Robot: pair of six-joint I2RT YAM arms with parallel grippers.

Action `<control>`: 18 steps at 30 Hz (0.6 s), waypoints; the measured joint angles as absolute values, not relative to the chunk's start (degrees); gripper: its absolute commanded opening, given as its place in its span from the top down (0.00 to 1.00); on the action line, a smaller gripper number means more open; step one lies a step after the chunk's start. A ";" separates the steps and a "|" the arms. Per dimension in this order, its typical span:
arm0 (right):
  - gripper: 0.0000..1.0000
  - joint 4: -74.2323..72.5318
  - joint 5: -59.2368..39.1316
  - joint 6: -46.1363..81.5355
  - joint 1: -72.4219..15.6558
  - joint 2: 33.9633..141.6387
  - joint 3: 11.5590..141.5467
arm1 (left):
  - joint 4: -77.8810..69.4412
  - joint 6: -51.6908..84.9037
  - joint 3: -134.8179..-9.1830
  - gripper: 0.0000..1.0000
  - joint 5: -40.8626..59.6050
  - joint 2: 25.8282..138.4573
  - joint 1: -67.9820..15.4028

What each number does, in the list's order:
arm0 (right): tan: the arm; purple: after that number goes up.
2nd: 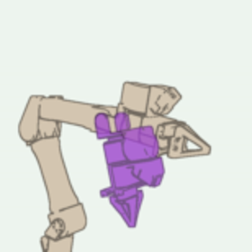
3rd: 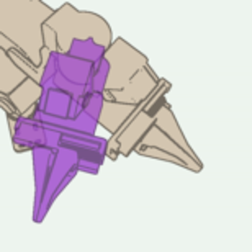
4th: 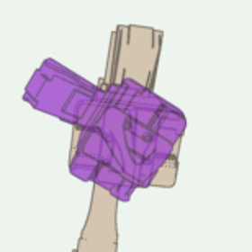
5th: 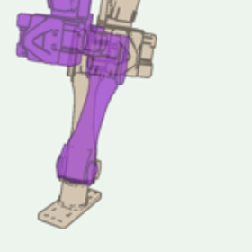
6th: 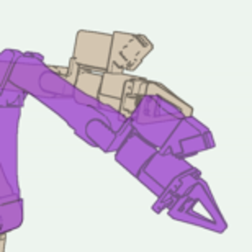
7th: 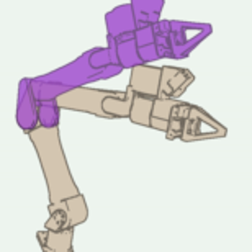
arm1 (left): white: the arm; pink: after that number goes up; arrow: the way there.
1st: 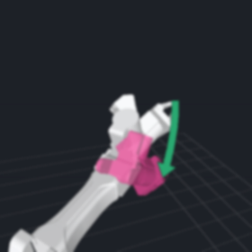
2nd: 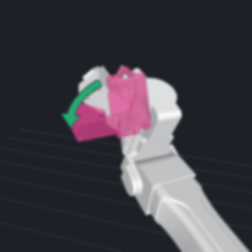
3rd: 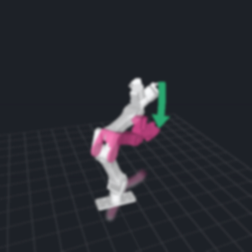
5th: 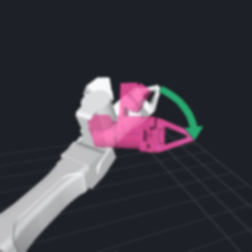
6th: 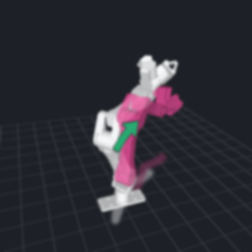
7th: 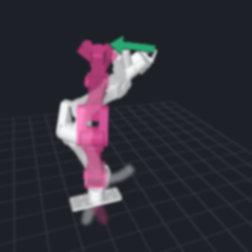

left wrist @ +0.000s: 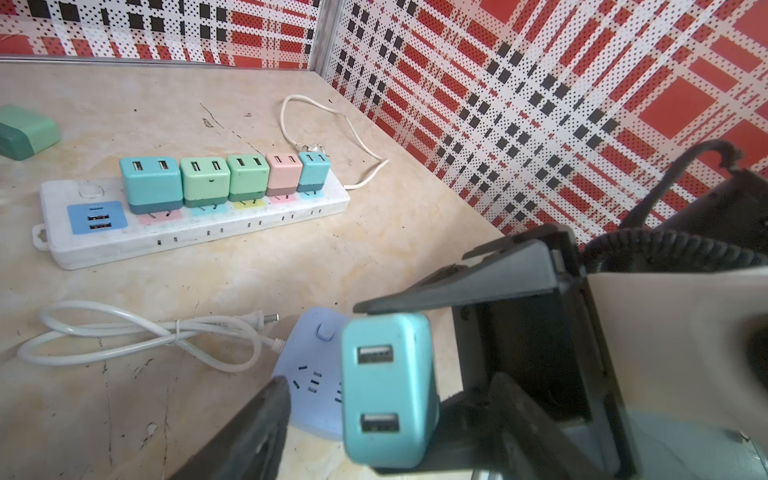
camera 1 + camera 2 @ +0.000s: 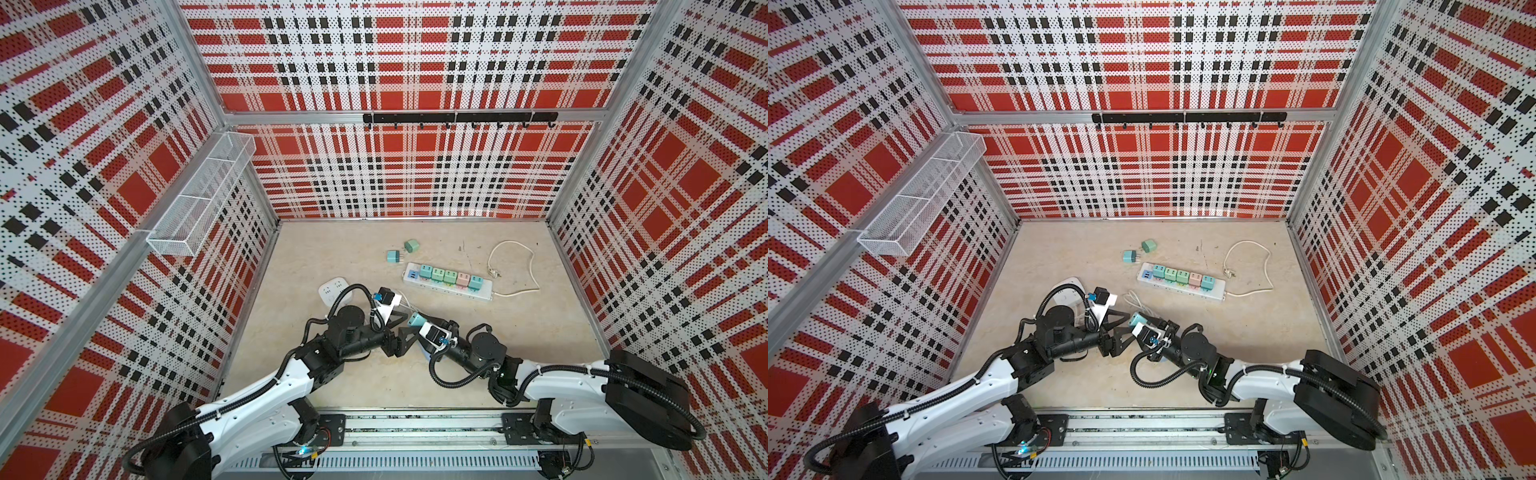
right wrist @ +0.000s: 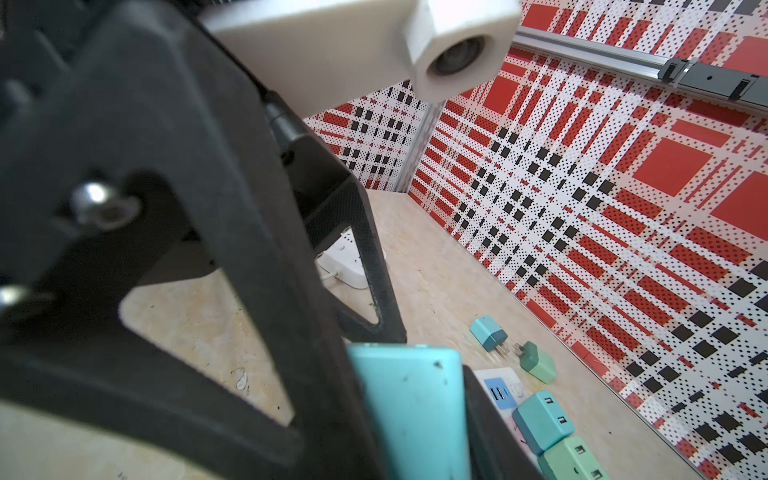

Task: Insert the plug
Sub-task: 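Close the left gripper on the teal adapter held by the right gripper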

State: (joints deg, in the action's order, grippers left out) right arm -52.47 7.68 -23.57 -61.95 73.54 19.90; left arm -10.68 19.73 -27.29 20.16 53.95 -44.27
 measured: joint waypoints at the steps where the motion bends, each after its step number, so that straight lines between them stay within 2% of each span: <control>1: 0.86 -52.47 7.66 -23.92 -62.13 73.54 19.90 | -10.68 19.75 -27.29 0.29 20.36 53.95 -44.27; 10: 0.87 -52.80 7.81 -26.35 -63.26 73.54 19.92 | -10.72 20.45 -27.42 0.38 21.32 54.43 -44.01; 18: 0.87 -53.01 7.70 -27.46 -63.31 73.58 19.92 | -11.60 20.69 -28.40 0.52 23.44 56.64 -43.70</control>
